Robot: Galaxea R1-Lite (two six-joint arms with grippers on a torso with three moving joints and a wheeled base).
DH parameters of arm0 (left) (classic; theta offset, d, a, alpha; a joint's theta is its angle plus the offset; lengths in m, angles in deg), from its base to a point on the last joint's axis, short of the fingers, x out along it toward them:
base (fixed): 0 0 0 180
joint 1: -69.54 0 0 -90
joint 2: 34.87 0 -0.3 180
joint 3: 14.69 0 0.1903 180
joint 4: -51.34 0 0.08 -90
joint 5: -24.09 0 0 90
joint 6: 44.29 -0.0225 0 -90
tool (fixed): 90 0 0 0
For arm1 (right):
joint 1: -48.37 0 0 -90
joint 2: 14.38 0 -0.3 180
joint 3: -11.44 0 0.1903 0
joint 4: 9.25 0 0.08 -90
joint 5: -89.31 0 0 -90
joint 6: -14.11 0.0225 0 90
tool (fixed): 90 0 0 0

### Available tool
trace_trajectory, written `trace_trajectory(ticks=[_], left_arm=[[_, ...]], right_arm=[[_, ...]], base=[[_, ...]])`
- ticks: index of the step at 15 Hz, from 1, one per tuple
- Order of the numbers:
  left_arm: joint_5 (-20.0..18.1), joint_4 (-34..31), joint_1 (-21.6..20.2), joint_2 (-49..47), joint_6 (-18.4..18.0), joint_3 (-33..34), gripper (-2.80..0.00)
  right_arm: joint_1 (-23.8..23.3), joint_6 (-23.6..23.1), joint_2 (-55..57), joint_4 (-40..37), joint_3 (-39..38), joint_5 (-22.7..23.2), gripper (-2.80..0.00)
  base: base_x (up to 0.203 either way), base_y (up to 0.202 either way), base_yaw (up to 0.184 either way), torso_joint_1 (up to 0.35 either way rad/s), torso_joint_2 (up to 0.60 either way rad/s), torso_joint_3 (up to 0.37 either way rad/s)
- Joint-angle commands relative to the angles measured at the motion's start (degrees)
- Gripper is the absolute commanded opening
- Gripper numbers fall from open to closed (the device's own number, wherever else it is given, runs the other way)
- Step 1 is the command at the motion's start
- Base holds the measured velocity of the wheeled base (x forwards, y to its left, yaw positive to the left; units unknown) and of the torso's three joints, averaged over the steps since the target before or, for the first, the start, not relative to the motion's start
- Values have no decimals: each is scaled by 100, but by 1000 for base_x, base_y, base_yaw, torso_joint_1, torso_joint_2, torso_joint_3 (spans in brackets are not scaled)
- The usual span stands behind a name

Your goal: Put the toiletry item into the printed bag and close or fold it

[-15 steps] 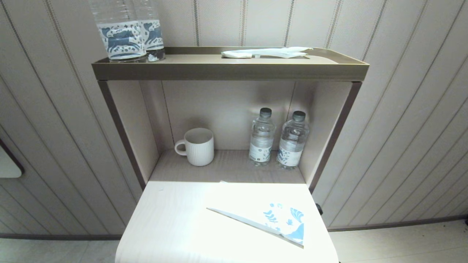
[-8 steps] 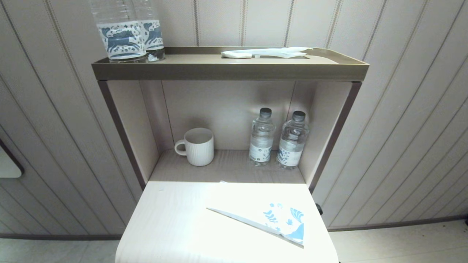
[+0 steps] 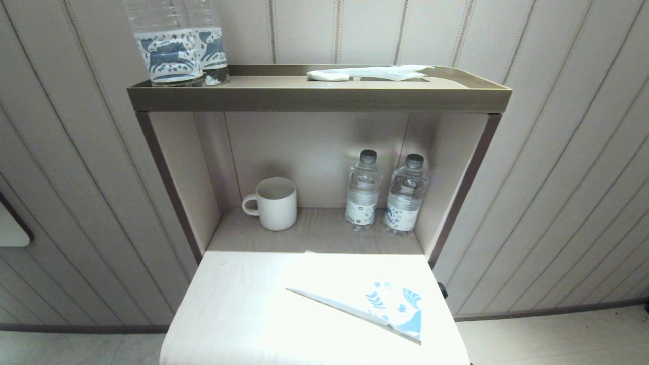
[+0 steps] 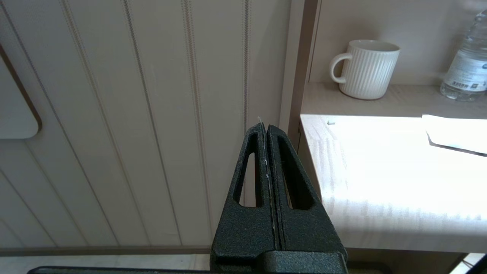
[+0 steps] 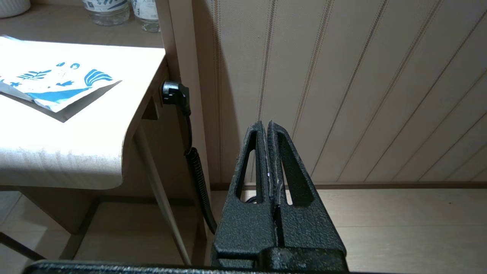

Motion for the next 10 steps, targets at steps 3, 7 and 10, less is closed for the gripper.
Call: trace_trajectory(ticks=[3, 7, 10], left_arm=[[1, 15, 0, -6, 11, 0, -280], [1, 15, 0, -4, 11, 0, -280], [1, 11, 0, -4, 11, 0, -280]], right_arm=[[5, 19, 7, 2, 0, -5, -280], [5, 27, 7, 2, 0, -14, -280], [5, 36, 7, 2, 0, -14, -280]], base=[[0, 0, 0, 0, 0, 0], [0, 0, 0, 0, 0, 0], [0, 0, 0, 0, 0, 0]])
